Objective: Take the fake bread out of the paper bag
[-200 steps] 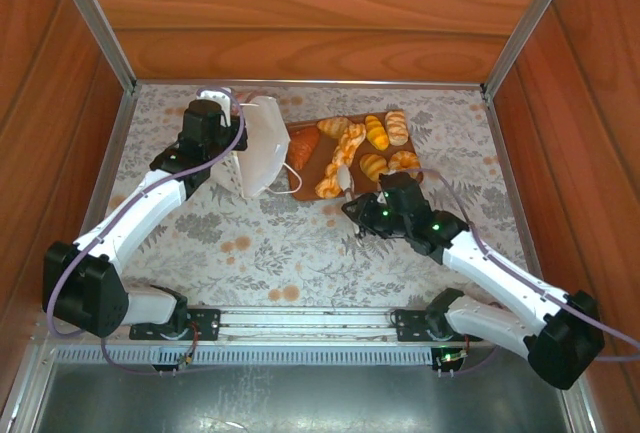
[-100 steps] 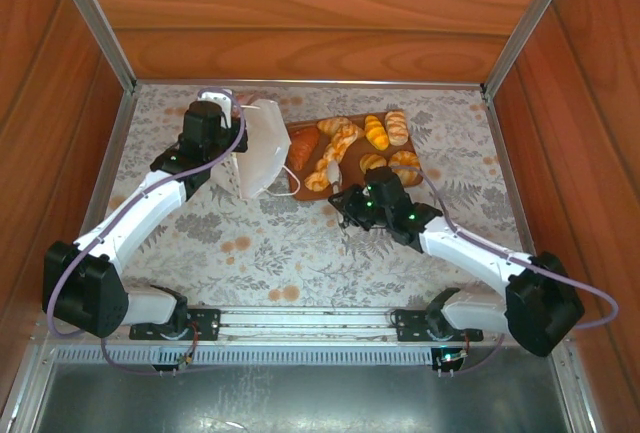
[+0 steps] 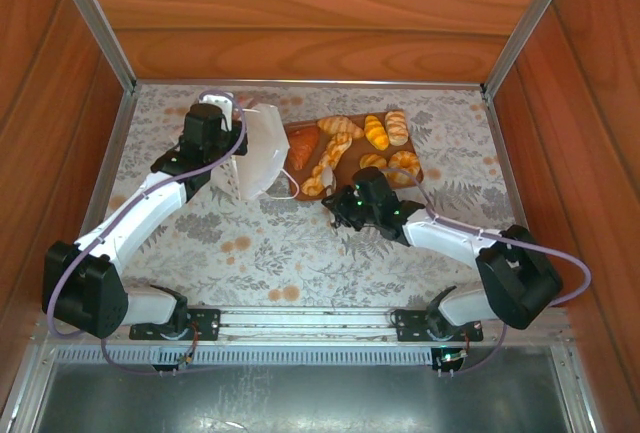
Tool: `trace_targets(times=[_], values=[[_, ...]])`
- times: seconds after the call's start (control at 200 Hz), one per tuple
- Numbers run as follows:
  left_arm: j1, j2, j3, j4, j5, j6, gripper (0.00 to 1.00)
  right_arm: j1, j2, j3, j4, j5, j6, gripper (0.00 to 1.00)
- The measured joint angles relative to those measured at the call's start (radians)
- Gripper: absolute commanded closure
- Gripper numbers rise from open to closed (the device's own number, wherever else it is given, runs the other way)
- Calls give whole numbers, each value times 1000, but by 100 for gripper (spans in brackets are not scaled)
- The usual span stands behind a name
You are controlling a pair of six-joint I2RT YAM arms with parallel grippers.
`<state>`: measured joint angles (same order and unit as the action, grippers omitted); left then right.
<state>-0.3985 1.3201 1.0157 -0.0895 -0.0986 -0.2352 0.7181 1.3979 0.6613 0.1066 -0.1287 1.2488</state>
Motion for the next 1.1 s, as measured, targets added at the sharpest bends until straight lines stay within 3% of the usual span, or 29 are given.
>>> trace_targets(times=[0.24,0.67,1.104], values=[[0,0,-2,0,0,0,100,1,49,4,50,-31,13,62],[0,-6,-2,0,6,-1,100,25,49,24,40,-61,18,58],[0,-7,-2,0,17,-1,100,37,-33,42,-118,-49,-10,52]])
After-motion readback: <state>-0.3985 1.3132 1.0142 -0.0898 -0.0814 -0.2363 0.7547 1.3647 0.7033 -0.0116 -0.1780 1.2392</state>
